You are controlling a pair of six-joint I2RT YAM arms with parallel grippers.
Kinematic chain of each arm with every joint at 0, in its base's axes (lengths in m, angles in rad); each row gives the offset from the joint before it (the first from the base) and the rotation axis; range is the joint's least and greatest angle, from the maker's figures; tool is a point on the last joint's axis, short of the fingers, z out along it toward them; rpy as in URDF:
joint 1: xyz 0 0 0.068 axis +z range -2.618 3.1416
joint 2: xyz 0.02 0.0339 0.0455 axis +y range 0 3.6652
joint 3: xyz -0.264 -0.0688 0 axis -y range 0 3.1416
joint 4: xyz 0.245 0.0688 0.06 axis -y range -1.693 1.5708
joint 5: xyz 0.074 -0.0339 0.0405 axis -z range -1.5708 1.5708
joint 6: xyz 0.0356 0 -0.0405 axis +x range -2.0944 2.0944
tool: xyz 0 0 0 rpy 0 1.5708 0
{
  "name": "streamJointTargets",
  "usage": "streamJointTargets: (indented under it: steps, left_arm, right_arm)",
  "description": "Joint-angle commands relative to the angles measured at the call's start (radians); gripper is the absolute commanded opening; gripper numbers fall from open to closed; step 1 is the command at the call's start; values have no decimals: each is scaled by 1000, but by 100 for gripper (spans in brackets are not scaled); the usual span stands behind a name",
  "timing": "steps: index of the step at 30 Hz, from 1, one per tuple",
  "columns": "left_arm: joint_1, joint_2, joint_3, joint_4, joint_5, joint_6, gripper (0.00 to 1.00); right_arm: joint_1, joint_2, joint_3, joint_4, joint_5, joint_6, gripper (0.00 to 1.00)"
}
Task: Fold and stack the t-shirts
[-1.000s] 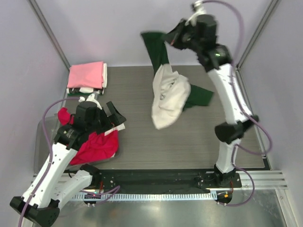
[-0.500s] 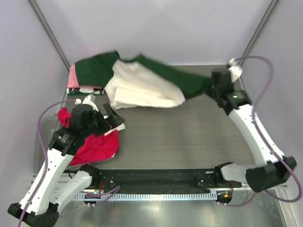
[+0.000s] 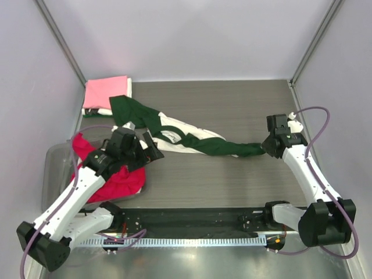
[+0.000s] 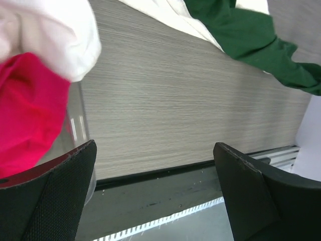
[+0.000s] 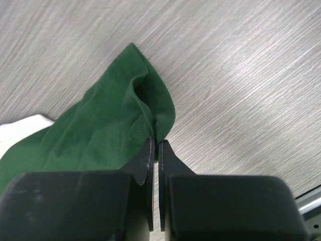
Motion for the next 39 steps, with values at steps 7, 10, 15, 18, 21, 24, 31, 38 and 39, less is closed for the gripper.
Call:
streamJointTargets:
  steps: [7,10,15,18,21,24,31,38,39]
  left_arm:
    - [-189,317,59,178,-212,-69,83]
    - [-214,373,30,253,-263,-108,70]
    - [-216,490,-3,399,-318,-126,68]
    - [-214,549,-6,497,-335,-79,66]
    - [-211,611,5,536,-378,-53,66]
    - [-196,661,13,577,-375,-31,63]
    - [-177,764,26,603,-406,-26,57]
    - [-170,752,-32,698,-461,1,54]
    - [-165,758,-33,703,-461,6,53]
  right_arm:
    - [-353,-14,-90,109,-325,-133,1]
    - [-361,26,-85,110,-379,-133,1]
    - [-363,59,-81,138,-413,-136,1]
    - [-363,86,-76,150,-468,-135,1]
    - [-363,109,-81,165,-528,-135,1]
    - [-363,119,-82,170,-540,-138,1]
    - [-361,164,-79,193,-595,-137,1]
    - [-354,194,-74,204,-617,-143,1]
    - [-354,196,-74,204,-617,-143,1]
